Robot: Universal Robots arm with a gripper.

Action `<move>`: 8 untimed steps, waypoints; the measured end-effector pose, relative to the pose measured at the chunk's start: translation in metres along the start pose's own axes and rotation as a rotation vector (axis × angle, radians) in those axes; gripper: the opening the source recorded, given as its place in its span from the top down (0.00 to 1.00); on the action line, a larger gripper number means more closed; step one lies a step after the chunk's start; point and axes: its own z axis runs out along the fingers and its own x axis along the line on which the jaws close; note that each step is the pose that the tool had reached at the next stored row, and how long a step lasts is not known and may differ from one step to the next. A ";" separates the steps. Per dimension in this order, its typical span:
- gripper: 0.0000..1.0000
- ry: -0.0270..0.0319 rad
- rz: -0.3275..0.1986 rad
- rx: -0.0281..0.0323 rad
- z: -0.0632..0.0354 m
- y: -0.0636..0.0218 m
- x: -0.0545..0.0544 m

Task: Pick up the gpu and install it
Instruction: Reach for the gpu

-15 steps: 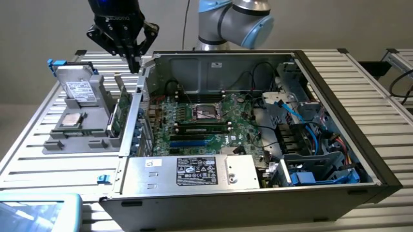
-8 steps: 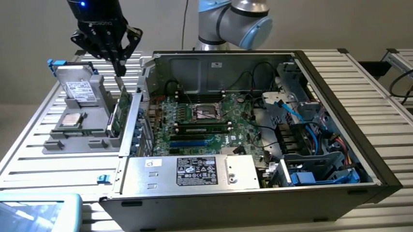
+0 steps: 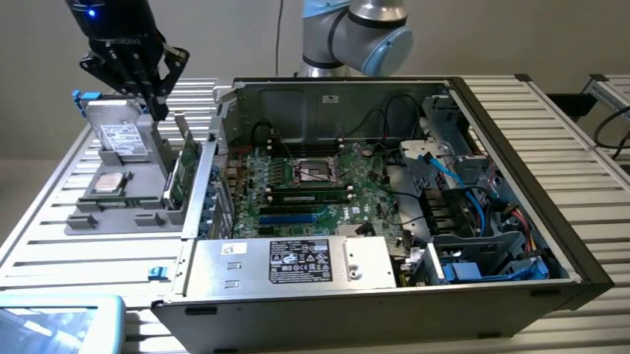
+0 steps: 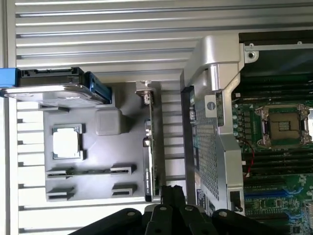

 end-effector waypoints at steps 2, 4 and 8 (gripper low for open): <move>0.88 0.0000 0.000 0.0000 0.0015 0.0004 0.008; 0.88 0.0000 0.000 0.0000 0.0037 0.0024 0.011; 0.88 -0.0001 0.000 -0.0001 0.0073 0.0057 0.014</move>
